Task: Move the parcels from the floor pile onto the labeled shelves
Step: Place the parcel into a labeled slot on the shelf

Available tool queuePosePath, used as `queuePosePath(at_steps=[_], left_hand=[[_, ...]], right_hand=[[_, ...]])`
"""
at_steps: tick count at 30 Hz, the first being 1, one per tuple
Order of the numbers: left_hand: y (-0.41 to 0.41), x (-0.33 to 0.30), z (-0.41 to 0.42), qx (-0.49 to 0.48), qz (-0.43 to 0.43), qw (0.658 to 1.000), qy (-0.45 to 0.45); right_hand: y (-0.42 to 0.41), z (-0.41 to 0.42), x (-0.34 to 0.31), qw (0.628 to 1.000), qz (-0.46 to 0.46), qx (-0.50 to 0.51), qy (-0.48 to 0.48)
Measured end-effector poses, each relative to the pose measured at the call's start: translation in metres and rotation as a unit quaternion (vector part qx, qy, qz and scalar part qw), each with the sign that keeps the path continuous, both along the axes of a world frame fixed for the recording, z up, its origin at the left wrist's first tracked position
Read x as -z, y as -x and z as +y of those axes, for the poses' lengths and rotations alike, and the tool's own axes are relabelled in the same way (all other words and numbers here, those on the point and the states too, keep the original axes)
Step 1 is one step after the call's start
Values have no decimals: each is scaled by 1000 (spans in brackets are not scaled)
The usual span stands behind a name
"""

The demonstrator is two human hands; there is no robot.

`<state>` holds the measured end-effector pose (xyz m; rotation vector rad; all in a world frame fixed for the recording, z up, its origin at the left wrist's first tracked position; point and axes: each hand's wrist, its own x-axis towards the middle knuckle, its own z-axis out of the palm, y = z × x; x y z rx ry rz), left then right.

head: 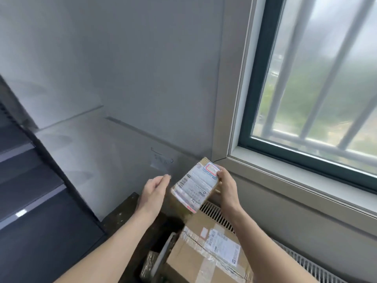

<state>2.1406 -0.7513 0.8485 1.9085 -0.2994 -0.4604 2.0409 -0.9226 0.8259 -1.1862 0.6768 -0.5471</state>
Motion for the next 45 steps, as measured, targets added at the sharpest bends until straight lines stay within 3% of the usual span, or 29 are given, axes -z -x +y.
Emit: queuePosePath(at_steps=[6, 9, 13, 20, 23, 26, 30, 33, 37, 40, 42, 44, 45], left_hand=[[5, -35, 56, 125, 158, 979, 30], [9, -46, 85, 152, 179, 968, 86], [16, -63, 121, 141, 147, 968, 146], [26, -69, 162, 40, 37, 970, 238], [23, -80, 177, 33, 27, 971, 237], [10, -98, 199, 79, 21, 982, 172], [-11, -137, 234, 172, -7, 985, -30], [-19, -171, 249, 238, -44, 943, -226], [-11, -207, 258, 252, -85, 879, -395], [-9, -214, 283, 172, -165, 844, -480], [-8, -209, 308, 47, -314, 795, -516], [0, -199, 333, -74, -435, 757, -481], [7, -192, 345, -136, -451, 774, -423]], right_hand=[[-25, 49, -60, 992, -62, -88, 70], [-34, 80, -74, 984, -85, -129, 91], [-40, 117, -84, 967, -102, -186, 139], [-45, 177, -96, 943, -150, -248, 163], [-50, 190, -96, 935, -152, -273, 169], [-52, 191, -108, 932, -163, -279, 166], [-54, 182, -117, 900, -100, -365, 217], [-53, 189, -120, 841, -41, -487, 231], [-52, 227, -119, 791, -40, -582, 184], [-57, 269, -111, 806, -52, -575, 131], [-61, 301, -102, 842, -57, -534, 42], [-65, 337, -101, 869, -70, -485, -68], [-65, 356, -104, 875, -74, -468, -99]])
